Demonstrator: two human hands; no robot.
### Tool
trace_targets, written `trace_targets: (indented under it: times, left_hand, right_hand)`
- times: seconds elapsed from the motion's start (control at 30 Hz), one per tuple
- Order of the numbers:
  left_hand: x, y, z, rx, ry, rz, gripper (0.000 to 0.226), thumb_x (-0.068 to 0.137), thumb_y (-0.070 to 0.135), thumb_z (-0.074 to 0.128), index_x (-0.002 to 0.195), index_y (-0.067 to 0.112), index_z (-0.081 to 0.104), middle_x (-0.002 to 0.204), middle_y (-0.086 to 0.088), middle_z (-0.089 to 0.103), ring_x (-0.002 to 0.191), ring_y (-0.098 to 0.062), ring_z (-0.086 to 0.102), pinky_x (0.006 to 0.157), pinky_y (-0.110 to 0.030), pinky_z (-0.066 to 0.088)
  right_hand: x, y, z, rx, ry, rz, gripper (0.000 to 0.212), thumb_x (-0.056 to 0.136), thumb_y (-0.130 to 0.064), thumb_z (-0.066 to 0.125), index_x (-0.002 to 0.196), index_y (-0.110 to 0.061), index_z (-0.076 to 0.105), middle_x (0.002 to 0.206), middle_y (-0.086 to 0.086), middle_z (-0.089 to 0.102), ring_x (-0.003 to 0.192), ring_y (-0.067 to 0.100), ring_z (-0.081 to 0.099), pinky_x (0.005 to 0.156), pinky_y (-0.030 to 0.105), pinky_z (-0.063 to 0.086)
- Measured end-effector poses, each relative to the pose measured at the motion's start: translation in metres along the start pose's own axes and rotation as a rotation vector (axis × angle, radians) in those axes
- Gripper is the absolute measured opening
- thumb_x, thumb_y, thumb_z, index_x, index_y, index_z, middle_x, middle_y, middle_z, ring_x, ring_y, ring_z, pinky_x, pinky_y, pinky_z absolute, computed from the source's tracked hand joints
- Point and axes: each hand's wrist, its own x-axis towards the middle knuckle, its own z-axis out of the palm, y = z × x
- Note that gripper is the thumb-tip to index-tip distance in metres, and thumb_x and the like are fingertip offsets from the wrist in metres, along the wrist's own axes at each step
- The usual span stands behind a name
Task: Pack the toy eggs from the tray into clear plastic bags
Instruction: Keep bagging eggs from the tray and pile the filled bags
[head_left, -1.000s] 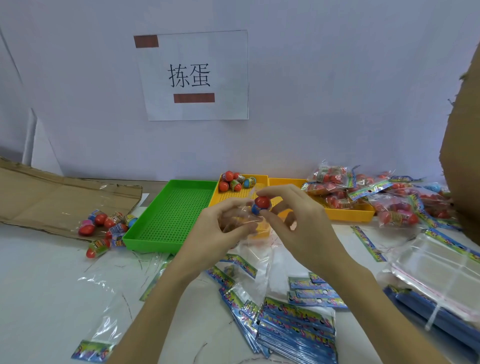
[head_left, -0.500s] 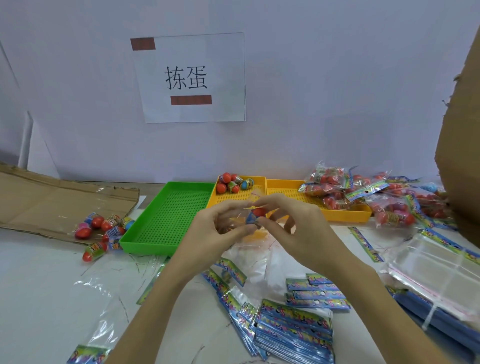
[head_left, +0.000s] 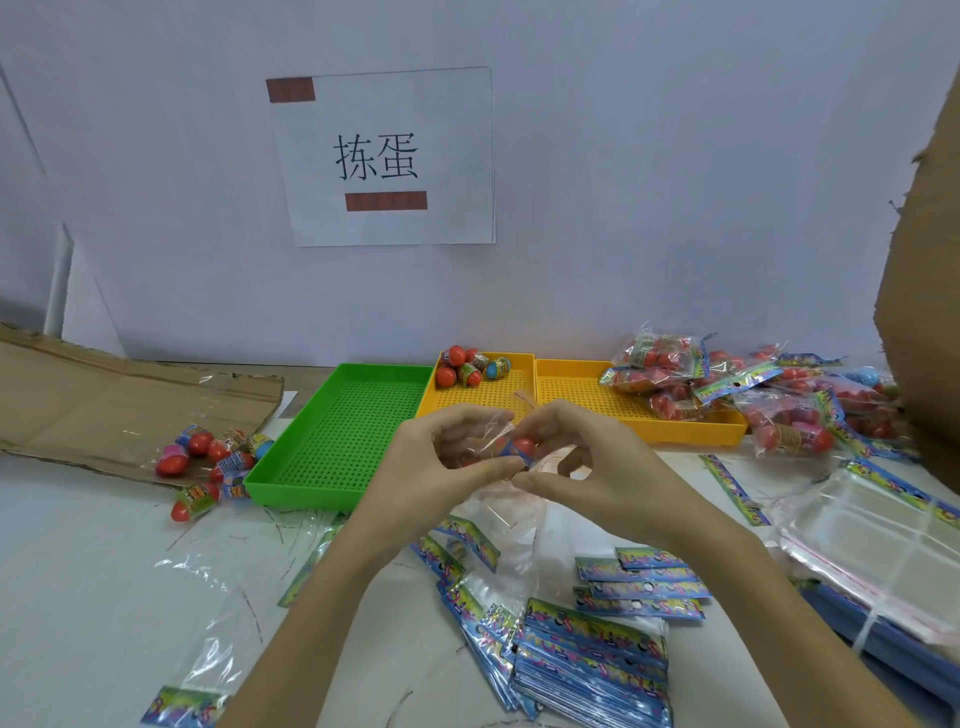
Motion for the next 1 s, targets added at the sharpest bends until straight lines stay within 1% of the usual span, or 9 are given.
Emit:
trace_targets:
  times: [0.13, 0.23, 0.33, 0.4, 0.5, 0.63, 0.77, 0.9, 1.0]
  left_hand:
    - [0.0, -0.0003, 0.0002, -0.039, -0.007, -0.028, 0.041, 0.085, 0.016, 0.087, 0.124, 0.018, 0.074, 0.113, 0.002, 0.08, 0.096, -0.011, 0.077, 0.063, -0.016, 0.052]
    - [-0.0001, 0.0018, -0.0038, -0.079, -0.042, -0.066, 0.044, 0.087, 0.031, 0.084, 0.129, 0.028, 0.07, 0.119, 0.007, 0.078, 0.095, -0.013, 0.075, 0.06, -0.024, 0.052]
    - [-0.0001, 0.0003, -0.0079, -0.037, -0.059, -0.122, 0.06, 0.08, 0.033, 0.089, 0.135, 0.035, 0.065, 0.124, 0.006, 0.076, 0.101, -0.016, 0.076, 0.08, -0.028, 0.061]
    - [-0.0005, -0.0013, -0.0089, 0.023, -0.046, -0.15, 0.06, 0.078, 0.03, 0.093, 0.132, 0.037, 0.067, 0.12, 0.001, 0.077, 0.1, -0.018, 0.077, 0.088, -0.032, 0.062]
    - [-0.0016, -0.0011, -0.007, -0.018, -0.088, -0.123, 0.048, 0.083, 0.019, 0.091, 0.126, 0.029, 0.071, 0.112, -0.002, 0.08, 0.088, -0.021, 0.079, 0.074, -0.028, 0.061]
    - [-0.0014, 0.0011, -0.0057, 0.07, -0.052, -0.068, 0.042, 0.084, 0.025, 0.09, 0.121, 0.036, 0.075, 0.117, 0.009, 0.078, 0.101, -0.014, 0.076, 0.085, -0.03, 0.062]
    - [-0.0015, 0.0035, -0.0059, 0.034, -0.024, -0.055, 0.042, 0.085, 0.019, 0.088, 0.122, 0.03, 0.074, 0.115, 0.01, 0.079, 0.093, -0.01, 0.076, 0.08, -0.02, 0.058]
    - [-0.0013, 0.0052, -0.0044, 0.009, -0.022, -0.047, 0.043, 0.085, 0.011, 0.087, 0.123, 0.025, 0.073, 0.111, 0.005, 0.079, 0.083, -0.013, 0.077, 0.072, -0.02, 0.059]
    - [-0.0015, 0.0054, -0.0033, -0.008, -0.027, -0.041, 0.046, 0.084, 0.009, 0.087, 0.125, 0.024, 0.073, 0.116, 0.006, 0.079, 0.092, -0.017, 0.078, 0.074, -0.022, 0.06]
  right_hand:
    - [0.0008, 0.0, 0.0037, -0.062, 0.058, -0.033, 0.02, 0.089, -0.022, 0.08, 0.106, -0.025, 0.069, 0.101, -0.015, 0.071, 0.094, 0.004, 0.067, 0.072, 0.019, 0.052]
    - [0.0018, -0.0011, 0.0017, -0.102, 0.131, -0.082, 0.015, 0.092, -0.017, 0.077, 0.104, -0.024, 0.072, 0.099, -0.018, 0.071, 0.092, 0.007, 0.066, 0.072, 0.02, 0.052]
    - [0.0037, -0.0001, -0.0002, -0.074, 0.228, -0.064, 0.012, 0.095, -0.014, 0.074, 0.101, -0.024, 0.072, 0.1, -0.015, 0.071, 0.09, 0.007, 0.066, 0.071, 0.021, 0.054]
    - [0.004, 0.0021, -0.0032, -0.06, 0.259, -0.043, 0.013, 0.095, -0.013, 0.072, 0.098, -0.025, 0.071, 0.099, -0.014, 0.072, 0.09, 0.007, 0.068, 0.07, 0.021, 0.053]
    - [0.0034, 0.0038, -0.0049, -0.013, 0.199, -0.034, 0.008, 0.096, -0.018, 0.071, 0.101, -0.025, 0.071, 0.098, -0.014, 0.072, 0.091, 0.009, 0.069, 0.07, 0.028, 0.055]
    - [0.0005, 0.0017, 0.0025, -0.008, 0.048, -0.012, 0.024, 0.089, -0.034, 0.077, 0.111, -0.03, 0.068, 0.103, -0.016, 0.069, 0.097, 0.007, 0.067, 0.076, 0.033, 0.059]
    - [0.0013, 0.0005, 0.0015, -0.028, 0.147, -0.058, 0.019, 0.09, -0.027, 0.078, 0.107, -0.033, 0.075, 0.107, -0.015, 0.067, 0.097, 0.009, 0.065, 0.081, 0.031, 0.059]
    - [0.0014, -0.0002, -0.0025, -0.003, 0.118, -0.015, 0.025, 0.087, -0.039, 0.076, 0.112, -0.041, 0.077, 0.114, -0.007, 0.061, 0.105, 0.006, 0.062, 0.087, 0.028, 0.059]
    - [0.0009, -0.0004, -0.0042, -0.015, 0.122, -0.006, 0.022, 0.087, -0.038, 0.076, 0.108, -0.043, 0.077, 0.107, -0.006, 0.062, 0.099, 0.008, 0.062, 0.083, 0.03, 0.058]
